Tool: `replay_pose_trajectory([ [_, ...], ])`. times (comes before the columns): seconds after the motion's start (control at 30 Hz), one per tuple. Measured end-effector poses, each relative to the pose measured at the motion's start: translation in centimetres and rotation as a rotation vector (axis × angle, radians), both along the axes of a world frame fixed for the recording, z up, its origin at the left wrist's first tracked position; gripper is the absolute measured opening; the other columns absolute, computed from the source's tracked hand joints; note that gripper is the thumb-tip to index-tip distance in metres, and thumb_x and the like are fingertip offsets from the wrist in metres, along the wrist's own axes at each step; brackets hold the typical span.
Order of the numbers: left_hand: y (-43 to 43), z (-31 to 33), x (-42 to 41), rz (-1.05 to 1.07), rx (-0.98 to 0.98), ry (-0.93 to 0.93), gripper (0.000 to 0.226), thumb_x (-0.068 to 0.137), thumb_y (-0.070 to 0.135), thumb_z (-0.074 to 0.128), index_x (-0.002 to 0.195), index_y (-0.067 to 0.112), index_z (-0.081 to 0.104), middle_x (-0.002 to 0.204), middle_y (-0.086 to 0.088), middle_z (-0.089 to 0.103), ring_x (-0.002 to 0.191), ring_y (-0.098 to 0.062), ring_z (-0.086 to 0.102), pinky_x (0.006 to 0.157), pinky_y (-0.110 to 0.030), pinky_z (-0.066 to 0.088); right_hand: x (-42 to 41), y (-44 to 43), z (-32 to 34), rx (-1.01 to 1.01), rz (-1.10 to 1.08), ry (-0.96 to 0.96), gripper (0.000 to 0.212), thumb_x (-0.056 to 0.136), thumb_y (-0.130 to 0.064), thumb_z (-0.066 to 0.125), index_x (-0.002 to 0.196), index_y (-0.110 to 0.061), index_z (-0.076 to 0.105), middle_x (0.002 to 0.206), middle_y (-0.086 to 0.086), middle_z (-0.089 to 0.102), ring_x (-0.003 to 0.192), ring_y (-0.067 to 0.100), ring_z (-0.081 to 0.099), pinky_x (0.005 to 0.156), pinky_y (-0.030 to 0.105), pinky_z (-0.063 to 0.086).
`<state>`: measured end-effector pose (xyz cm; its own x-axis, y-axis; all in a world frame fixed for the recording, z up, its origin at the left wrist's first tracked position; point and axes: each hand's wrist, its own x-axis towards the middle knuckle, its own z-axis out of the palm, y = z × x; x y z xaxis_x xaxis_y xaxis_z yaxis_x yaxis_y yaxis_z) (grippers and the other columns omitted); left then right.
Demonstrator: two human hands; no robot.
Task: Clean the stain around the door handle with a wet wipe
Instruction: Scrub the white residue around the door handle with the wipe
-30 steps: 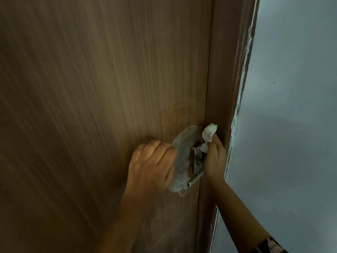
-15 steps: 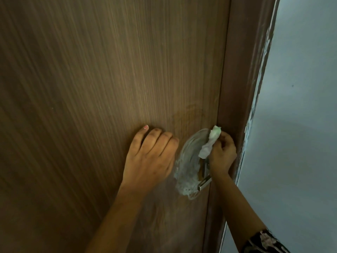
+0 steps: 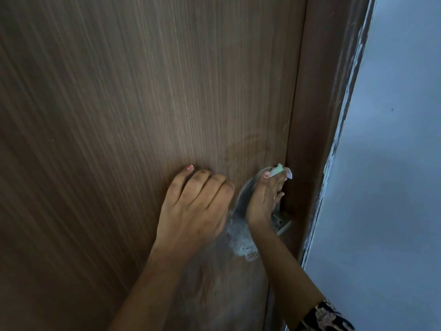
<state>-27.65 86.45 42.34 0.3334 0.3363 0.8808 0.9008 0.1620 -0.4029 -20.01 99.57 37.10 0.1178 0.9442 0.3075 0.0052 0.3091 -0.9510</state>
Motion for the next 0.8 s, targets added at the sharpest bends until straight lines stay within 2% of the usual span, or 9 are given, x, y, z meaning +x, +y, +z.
replay_pose_trajectory([
  [0.13,0.0,0.0,0.0,-0.030,0.000,-0.014,0.017,0.094,0.019,0.046,0.100,0.017,0.061,0.098,-0.001,0.068,0.098,-0.021,0.055,0.099,-0.042,0.039,0.1,0.0,-0.1,0.009,0.018,-0.057,0.088,0.078,-0.066,0.003,0.149,-0.016,-0.012,0.160,0.001,-0.013,0.145,0.008,-0.013,0.118,0.037,-0.015],
  [0.23,0.0,-0.2,0.0,-0.034,-0.016,-0.016,0.016,0.092,0.019,0.048,0.102,0.017,0.061,0.099,-0.002,0.068,0.099,-0.021,0.055,0.099,-0.042,0.039,-0.1,-0.6,-0.4,0.096,0.031,-0.110,0.091,0.078,-0.070,0.003,0.149,-0.015,-0.013,0.159,0.000,-0.015,0.141,0.003,-0.015,0.118,0.037,-0.014],
  [0.33,0.1,-0.2,0.0,-0.028,-0.027,-0.013,0.015,0.092,0.019,0.049,0.101,0.017,0.061,0.099,-0.002,0.068,0.100,-0.021,0.055,0.100,-0.042,0.039,-0.3,-1.5,-0.4,0.225,0.052,-0.125,0.096,0.078,-0.080,0.004,0.147,-0.016,-0.014,0.155,-0.006,-0.016,0.143,0.006,-0.016,0.118,0.033,-0.011],
  [0.4,0.1,-0.2,0.1,-0.023,-0.036,-0.020,0.016,0.093,0.021,0.047,0.101,0.017,0.061,0.100,-0.002,0.068,0.100,-0.021,0.056,0.100,-0.043,0.039,-0.5,-2.3,-0.4,0.306,0.074,-0.192,0.084,0.083,-0.075,0.006,0.142,-0.019,-0.017,0.152,-0.007,-0.019,0.144,0.008,-0.017,0.119,0.033,-0.011],
  [0.5,0.1,-0.1,0.1,-0.011,-0.057,-0.028,0.017,0.093,0.024,0.047,0.100,0.017,0.061,0.101,-0.002,0.068,0.100,-0.022,0.057,0.100,-0.043,0.039,-0.7,-3.8,-1.3,0.419,0.121,-0.316,0.081,0.087,-0.070,0.005,0.143,-0.017,-0.019,0.153,-0.002,-0.020,0.145,0.014,-0.018,0.119,0.034,-0.011],
  [0.6,0.1,-0.1,0.0,0.001,-0.071,-0.016,0.019,0.094,0.025,0.045,0.102,0.017,0.060,0.101,-0.003,0.068,0.100,-0.023,0.058,0.100,-0.043,0.037,-0.1,-4.7,-3.5,0.501,0.169,-0.443,0.074,0.093,-0.063,0.009,0.145,-0.022,-0.024,0.156,0.003,-0.016,0.146,0.019,-0.016,0.119,0.038,-0.010],
  [0.7,0.1,-0.1,0.0,-0.011,-0.063,-0.018,0.021,0.095,0.025,0.040,0.103,0.016,0.058,0.100,-0.004,0.068,0.100,-0.023,0.056,0.100,-0.043,0.037,0.6,-4.4,-4.4,0.494,0.145,-0.547,0.080,0.091,-0.065,0.008,0.146,-0.011,-0.012,0.158,0.005,-0.010,0.147,0.019,-0.013,0.119,0.040,-0.010],
  [0.8,0.1,0.0,0.0,-0.021,-0.049,-0.025,0.019,0.093,0.022,0.044,0.102,0.016,0.059,0.100,-0.004,0.068,0.100,-0.022,0.053,0.101,-0.042,0.036,1.2,-3.1,-2.8,0.356,0.086,-0.476,0.093,0.082,-0.076,0.000,0.146,-0.009,-0.009,0.160,0.008,-0.003,0.146,0.012,-0.012,0.117,0.033,-0.014],
])
